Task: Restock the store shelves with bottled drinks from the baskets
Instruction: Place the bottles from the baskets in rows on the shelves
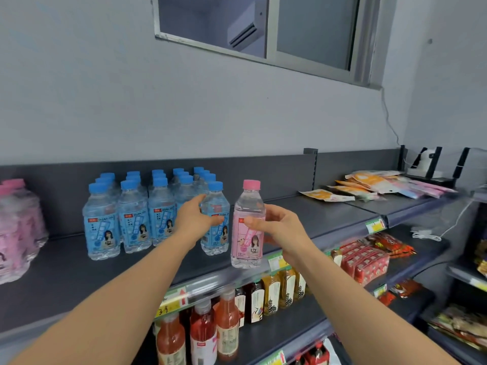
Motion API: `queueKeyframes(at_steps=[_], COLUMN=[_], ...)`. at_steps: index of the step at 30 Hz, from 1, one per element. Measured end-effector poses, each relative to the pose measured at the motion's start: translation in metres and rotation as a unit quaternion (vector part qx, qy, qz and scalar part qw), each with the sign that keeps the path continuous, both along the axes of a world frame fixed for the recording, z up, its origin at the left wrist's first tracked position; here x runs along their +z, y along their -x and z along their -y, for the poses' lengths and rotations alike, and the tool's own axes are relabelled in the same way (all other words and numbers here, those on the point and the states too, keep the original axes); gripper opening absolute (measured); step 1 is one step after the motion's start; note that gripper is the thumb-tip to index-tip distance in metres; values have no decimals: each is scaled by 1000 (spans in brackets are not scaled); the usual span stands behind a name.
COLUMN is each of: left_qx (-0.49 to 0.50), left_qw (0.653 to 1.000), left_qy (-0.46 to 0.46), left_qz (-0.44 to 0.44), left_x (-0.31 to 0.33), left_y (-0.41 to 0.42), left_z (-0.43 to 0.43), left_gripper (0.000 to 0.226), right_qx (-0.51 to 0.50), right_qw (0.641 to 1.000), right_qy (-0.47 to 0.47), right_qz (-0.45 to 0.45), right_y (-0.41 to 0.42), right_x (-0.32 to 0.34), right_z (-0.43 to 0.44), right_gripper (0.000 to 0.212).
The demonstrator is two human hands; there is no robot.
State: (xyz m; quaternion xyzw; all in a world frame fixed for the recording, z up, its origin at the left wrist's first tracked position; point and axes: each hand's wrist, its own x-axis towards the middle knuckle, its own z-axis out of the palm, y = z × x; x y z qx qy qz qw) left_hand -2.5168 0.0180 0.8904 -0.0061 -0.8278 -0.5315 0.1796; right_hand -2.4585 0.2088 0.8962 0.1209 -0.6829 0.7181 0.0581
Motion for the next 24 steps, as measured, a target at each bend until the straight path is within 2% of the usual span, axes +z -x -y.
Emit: queueKeyframes(at_steps=[6,13,24], left_qx=[18,55,67], left_qw=[1000,998,995], left_qy=[19,23,77], left_qz=[-8,-9,-21], left_x=[-1,-4,-7], left_y=[16,22,23], left_z=[-5,-9,-8], left_gripper=[82,65,69], right_qx=[8,13,18], right_qw=[1000,1000,999], right_qy=[-8,-24,-39], right_qz=[7,14,15], right_y=[9,15,16], right_x=[-3,-5,-4], right_z=[-4,-7,-5], right_gripper=[30,31,32])
